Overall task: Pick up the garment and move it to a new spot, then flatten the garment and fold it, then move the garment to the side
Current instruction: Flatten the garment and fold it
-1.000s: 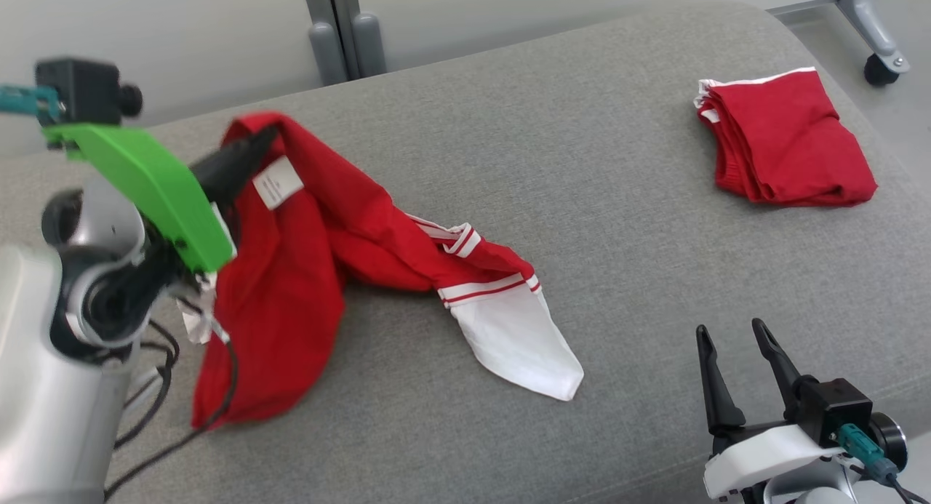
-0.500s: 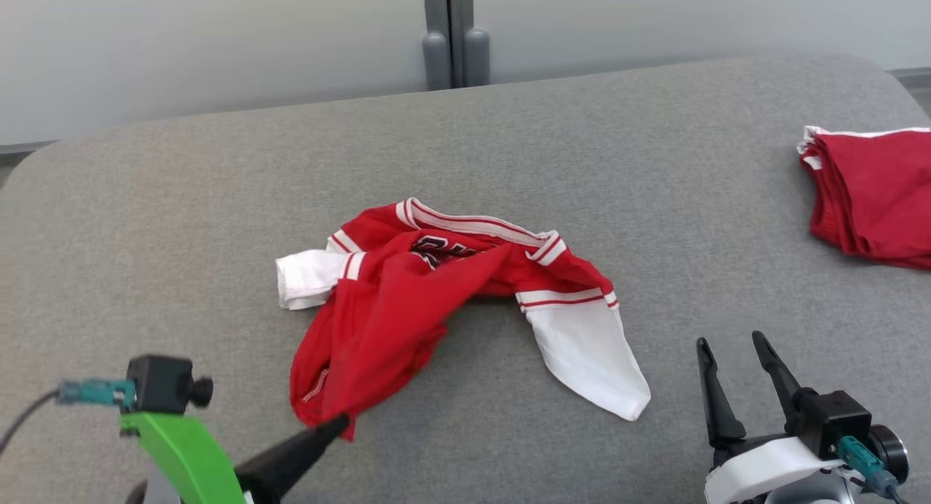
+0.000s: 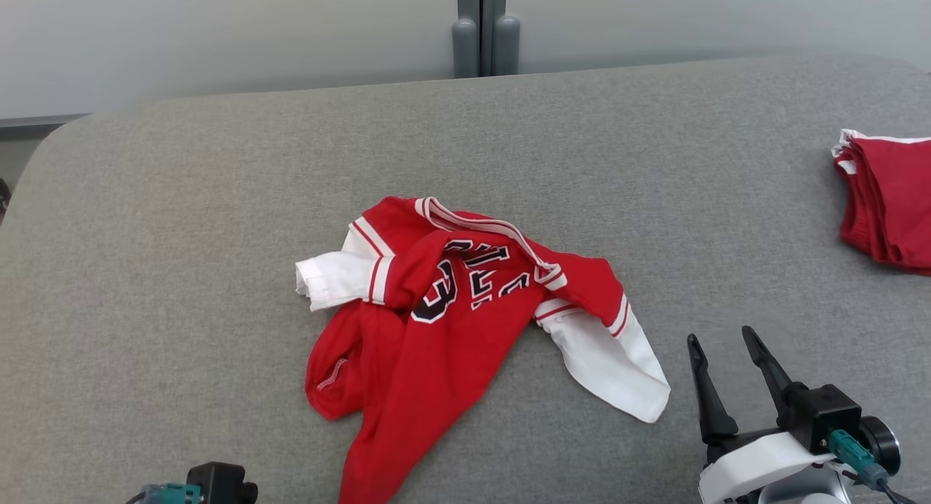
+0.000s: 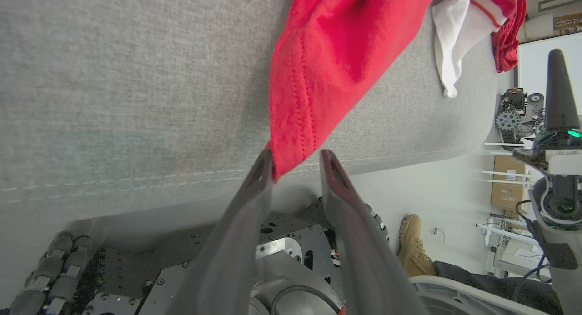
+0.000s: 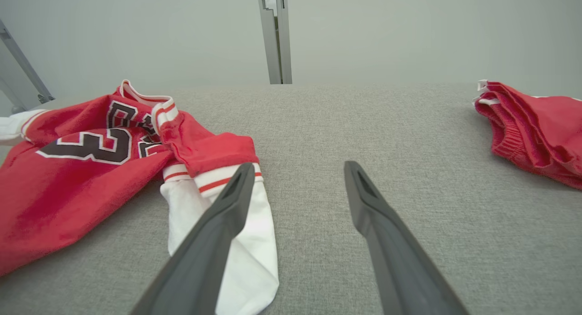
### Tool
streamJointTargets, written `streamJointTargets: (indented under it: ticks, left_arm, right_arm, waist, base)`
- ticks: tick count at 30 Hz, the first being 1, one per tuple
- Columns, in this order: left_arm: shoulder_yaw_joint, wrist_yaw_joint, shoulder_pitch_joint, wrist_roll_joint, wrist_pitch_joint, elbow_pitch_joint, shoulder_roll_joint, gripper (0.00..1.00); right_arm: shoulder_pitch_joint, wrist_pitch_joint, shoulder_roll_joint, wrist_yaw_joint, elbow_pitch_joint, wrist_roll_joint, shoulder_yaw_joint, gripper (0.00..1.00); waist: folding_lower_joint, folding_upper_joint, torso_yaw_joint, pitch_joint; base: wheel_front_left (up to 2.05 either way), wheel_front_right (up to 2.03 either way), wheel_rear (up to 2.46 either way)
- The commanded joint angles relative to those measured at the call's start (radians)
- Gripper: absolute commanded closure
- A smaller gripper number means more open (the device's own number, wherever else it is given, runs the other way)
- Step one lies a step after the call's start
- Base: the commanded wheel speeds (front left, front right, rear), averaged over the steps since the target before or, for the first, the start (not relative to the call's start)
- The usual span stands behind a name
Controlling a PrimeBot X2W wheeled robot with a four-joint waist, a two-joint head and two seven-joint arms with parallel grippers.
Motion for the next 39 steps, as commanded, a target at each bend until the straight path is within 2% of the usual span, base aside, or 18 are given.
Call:
streamJointTargets:
  ticks: [1,5,8,13,15,19,23,30,31,32,36,39]
  left_arm:
    - [-0.001,-0.007,0.007,0.039,-0.024,-0.001,0.019,0.0]
    - [-0.001,0.008,0.062,0.11,-0.078,-0.037,0.052,0.0]
    - [0.028,0.016,0.081,0.113,-0.123,-0.1,0.057,0.0]
    - [0.079,0.086,-0.007,0.154,-0.182,-0.148,0.019,0.0]
    - [0.066,0.108,-0.063,0.186,-0.188,-0.114,-0.001,0.0]
    - [0.024,0.108,-0.184,0.218,-0.194,-0.004,-0.063,0.0]
    - [-0.005,0.119,-0.308,0.285,-0.223,0.155,-0.098,0.0]
    - [-0.007,0.088,-0.424,0.269,-0.241,0.353,-0.148,0.0]
    - [-0.004,0.087,-0.438,0.279,-0.253,0.378,-0.144,0.19]
    - [-0.002,0.086,-0.451,0.291,-0.265,0.399,-0.138,1.0]
    - [0.007,0.069,-0.464,0.286,-0.294,0.421,-0.138,1.0]
    - [0.039,0.098,-0.484,0.312,-0.359,0.414,-0.117,1.0]
  right_arm:
    - [-0.005,-0.003,-0.004,-0.002,0.0,0.005,-0.004,0.0]
    - [0.011,-0.003,-0.001,-0.002,0.002,0.006,-0.007,0.0]
    - [0.012,-0.003,0.0,-0.001,0.002,0.007,-0.007,0.0]
    - [-0.006,-0.003,0.003,-0.002,0.002,0.005,0.002,0.0]
    - [-0.021,-0.003,0.001,-0.002,0.001,0.004,0.01,0.0]
    - [-0.042,-0.003,-0.008,-0.002,-0.005,0.007,0.022,0.0]
    - [-0.054,-0.003,-0.016,-0.001,-0.004,0.008,0.027,0.0]
    - [-0.058,-0.003,-0.014,-0.001,-0.005,0.01,0.024,0.0]
    - [-0.06,-0.003,-0.012,-0.002,-0.005,0.011,0.026,0.0]
    - [-0.062,-0.003,-0.011,-0.001,-0.004,0.011,0.027,0.0]
    - [-0.059,-0.003,-0.007,-0.001,-0.006,0.015,0.015,0.0]
    - [-0.056,-0.003,-0.005,-0.002,-0.004,0.012,0.012,0.0]
  waist:
    - [0.0,0.0,-0.014,0.002]
    - [0.0,0.0,-0.027,-0.001]
    - [0.0,0.0,-0.033,0.0]
    - [0.0,0.0,-0.042,0.012]
    - [0.0,0.0,-0.052,0.024]
    - [0.0,0.0,-0.072,0.049]
    - [0.0,0.0,-0.096,0.071]
    - [0.0,0.0,-0.126,0.096]
    - [0.0,0.0,-0.129,0.098]
    - [0.0,0.0,-0.132,0.1]
    - [0.0,0.0,-0.132,0.101]
    - [0.0,0.0,-0.125,0.104]
  base:
    - [0.0,0.0,0.0]
    - [0.0,0.0,0.0]
    - [0.0,0.0,0.0]
    - [0.0,0.0,0.0]
    - [0.0,0.0,0.0]
    - [0.0,0.0,0.0]
    - [0.0,0.0,0.0]
    - [0.0,0.0,0.0]
    - [0.0,0.0,0.0]
    - [0.0,0.0,0.0]
    - [0.0,0.0,0.0]
    - [0.0,0.0,0.0]
